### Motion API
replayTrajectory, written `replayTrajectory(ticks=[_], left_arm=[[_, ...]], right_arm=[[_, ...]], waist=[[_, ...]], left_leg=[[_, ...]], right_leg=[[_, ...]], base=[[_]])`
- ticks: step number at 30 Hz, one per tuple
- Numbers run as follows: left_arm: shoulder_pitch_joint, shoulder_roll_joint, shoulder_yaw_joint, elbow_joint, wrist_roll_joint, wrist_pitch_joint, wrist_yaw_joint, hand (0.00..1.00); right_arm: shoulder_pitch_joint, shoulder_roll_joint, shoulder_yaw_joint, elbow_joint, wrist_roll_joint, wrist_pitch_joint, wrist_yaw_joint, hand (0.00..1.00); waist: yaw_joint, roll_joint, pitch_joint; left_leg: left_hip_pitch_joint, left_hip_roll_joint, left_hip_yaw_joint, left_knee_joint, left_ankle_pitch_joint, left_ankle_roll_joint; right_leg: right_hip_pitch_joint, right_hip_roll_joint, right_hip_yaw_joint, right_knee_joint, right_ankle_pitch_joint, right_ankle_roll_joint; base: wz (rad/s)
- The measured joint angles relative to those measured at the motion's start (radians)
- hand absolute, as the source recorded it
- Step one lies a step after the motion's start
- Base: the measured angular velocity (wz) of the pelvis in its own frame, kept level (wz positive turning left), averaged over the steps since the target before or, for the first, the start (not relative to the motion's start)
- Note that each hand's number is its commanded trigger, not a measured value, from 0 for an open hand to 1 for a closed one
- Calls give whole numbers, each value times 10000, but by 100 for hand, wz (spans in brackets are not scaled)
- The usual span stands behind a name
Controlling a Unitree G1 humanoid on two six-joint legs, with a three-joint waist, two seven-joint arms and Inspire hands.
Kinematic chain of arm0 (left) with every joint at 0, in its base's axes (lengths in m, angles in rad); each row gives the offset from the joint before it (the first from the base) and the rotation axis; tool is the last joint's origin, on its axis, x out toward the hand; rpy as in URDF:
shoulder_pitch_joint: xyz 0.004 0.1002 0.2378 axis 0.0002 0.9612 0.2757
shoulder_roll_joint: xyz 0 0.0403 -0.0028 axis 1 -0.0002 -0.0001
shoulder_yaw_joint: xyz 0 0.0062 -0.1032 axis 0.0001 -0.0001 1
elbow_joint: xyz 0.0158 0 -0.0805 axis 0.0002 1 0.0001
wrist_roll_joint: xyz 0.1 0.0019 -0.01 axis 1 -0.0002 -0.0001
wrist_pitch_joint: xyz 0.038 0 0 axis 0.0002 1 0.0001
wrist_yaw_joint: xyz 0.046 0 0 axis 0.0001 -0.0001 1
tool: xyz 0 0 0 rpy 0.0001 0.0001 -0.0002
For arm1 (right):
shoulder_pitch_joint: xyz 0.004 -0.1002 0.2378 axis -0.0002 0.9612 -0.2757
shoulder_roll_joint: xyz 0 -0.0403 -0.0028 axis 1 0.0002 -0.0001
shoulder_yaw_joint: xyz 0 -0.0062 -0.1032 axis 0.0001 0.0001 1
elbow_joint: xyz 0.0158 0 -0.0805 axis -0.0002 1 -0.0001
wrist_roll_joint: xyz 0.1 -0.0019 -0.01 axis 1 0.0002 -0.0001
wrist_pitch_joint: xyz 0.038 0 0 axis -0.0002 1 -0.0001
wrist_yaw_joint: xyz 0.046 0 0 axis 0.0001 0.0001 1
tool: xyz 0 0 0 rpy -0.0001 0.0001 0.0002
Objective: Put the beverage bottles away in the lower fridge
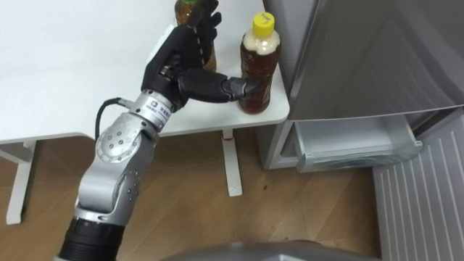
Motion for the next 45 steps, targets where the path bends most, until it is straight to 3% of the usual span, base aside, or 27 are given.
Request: replayTrajectory(ticks=[10, 15, 28, 29, 36, 37, 38, 39, 42, 45], left_arm=[[0, 15, -136, 55, -17, 14, -49, 0], [0, 13, -238, 66, -25, 275, -63, 0], [-3, 19, -261, 78, -478, 278, -275, 0], [-15, 19, -274, 78, -492, 278, -295, 0], [-327, 29, -375, 502, -490, 281, -537, 0], [-390, 29, -375, 598, -458, 280, -548, 0], [-436, 29, -375, 668, -423, 280, -557, 0], [-533, 33, -374, 810, -395, 282, -556, 0], [-594, 19, -374, 883, -396, 286, -563, 0], [-854, 4, -375, 1210, -386, 286, -574, 0]], right_arm=[[-106, 2, -5, -6, 0, 168, -1, 0], [-113, 3, -19, -6, -6, 171, 77, 0], [-248, 7, 29, -5, -41, 162, 117, 0], [-263, 8, 29, -3, -41, 160, 119, 0], [-283, -1, 6, 1, -43, 157, 119, 0], [-283, -4, 2, 0, -49, 161, 120, 0], [-282, -6, 2, 2, -49, 163, 121, 0], [-284, -8, 2, 2, -50, 165, 120, 0], [-292, -18, 3, 2, -66, 166, 117, 0], [-305, -18, 2, 0, -143, 164, 135, 0]], waist=[[-282, 35, 23], [-330, 58, 39], [-443, 77, 38], [-460, 149, 9], [-485, 178, 85], [-491, 239, 60], [-491, 205, 82], [-485, 282, 44], [-498, 246, 87], [-503, 290, 70]], left_leg=[[-6, -1, 1, -3, 0, 0], [-7, 2, 20, -4, 0, 0], [-28, 18, 275, -8, 0, 0], [-27, 18, 276, -8, 0, 0], [41, 19, 258, -46, 0, 0], [42, 18, 267, -46, 0, 0], [42, 18, 267, -45, 0, 0], [44, 19, 266, -44, 0, 0], [48, 20, 264, -46, 0, 0], [49, 20, 264, -55, 0, 0]], right_leg=[[25, -2, 9, 21, 1, -1], [23, 1, 18, 20, 1, -2], [-28, 11, 98, -3, 2, -1], [-30, 15, 113, -4, 3, -2], [-29, 45, 265, -14, 11, -9], [-37, 47, 282, -14, 11, -8], [-42, 51, 290, -13, 11, -8], [-42, 54, 303, -13, 12, -9], [-43, 54, 300, -16, 12, -10], [-40, 53, 302, -17, 12, -10]], base=[[1], [0], [0], [-6], [-6], [0], [-3], [0], [0], [0]])
